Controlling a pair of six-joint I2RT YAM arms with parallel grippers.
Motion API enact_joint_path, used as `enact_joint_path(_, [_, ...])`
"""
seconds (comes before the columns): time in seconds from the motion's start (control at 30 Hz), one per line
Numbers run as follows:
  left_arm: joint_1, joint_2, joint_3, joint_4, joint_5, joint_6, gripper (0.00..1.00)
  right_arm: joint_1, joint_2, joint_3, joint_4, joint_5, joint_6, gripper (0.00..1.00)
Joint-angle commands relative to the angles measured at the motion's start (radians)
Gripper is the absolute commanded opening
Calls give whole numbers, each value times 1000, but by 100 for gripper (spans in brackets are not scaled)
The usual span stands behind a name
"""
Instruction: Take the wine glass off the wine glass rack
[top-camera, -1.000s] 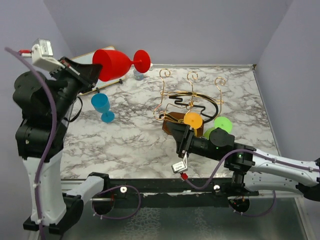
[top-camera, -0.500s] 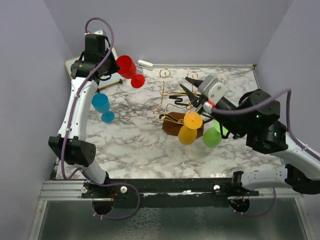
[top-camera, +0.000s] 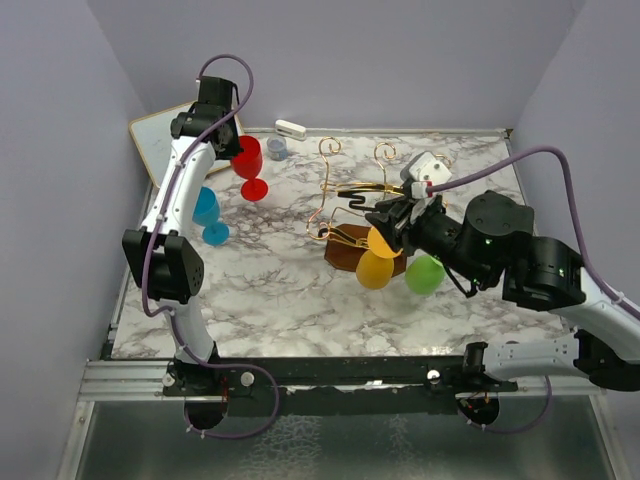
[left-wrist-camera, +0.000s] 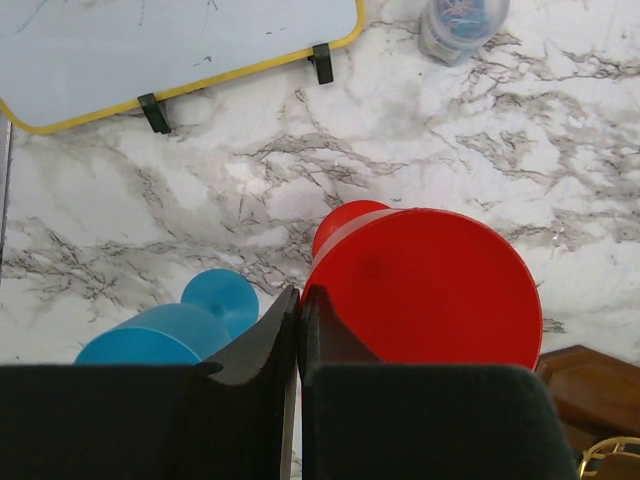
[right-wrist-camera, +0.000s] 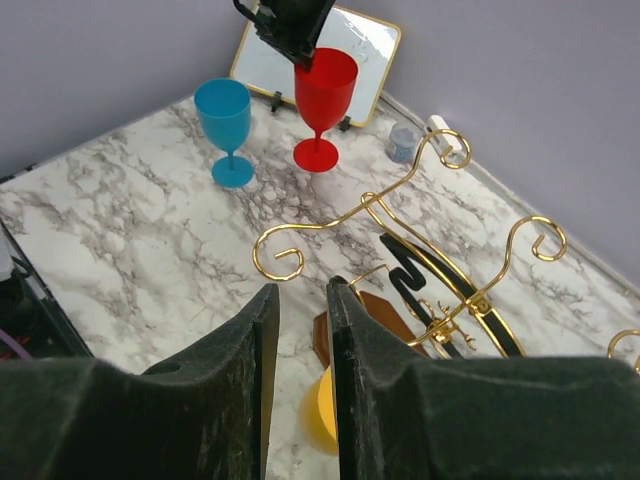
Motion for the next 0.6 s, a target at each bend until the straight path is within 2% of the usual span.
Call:
enact_joint_path(0.0, [-3, 23, -25, 13, -57, 22, 4, 4, -29, 28, -86, -25, 131, 26])
enact_joint_path(0.37, [1, 82, -101, 36, -76, 12, 9, 3, -73, -4, -123, -35, 184, 26])
enact_joint_path(0.43, [4, 85, -123, 41, -77, 7, 12, 3, -75, -4, -123, -35, 187, 25])
enact_joint_path(0.57, [11, 68, -148, 44, -68, -7, 25, 3, -73, -3, -132, -40, 193, 26])
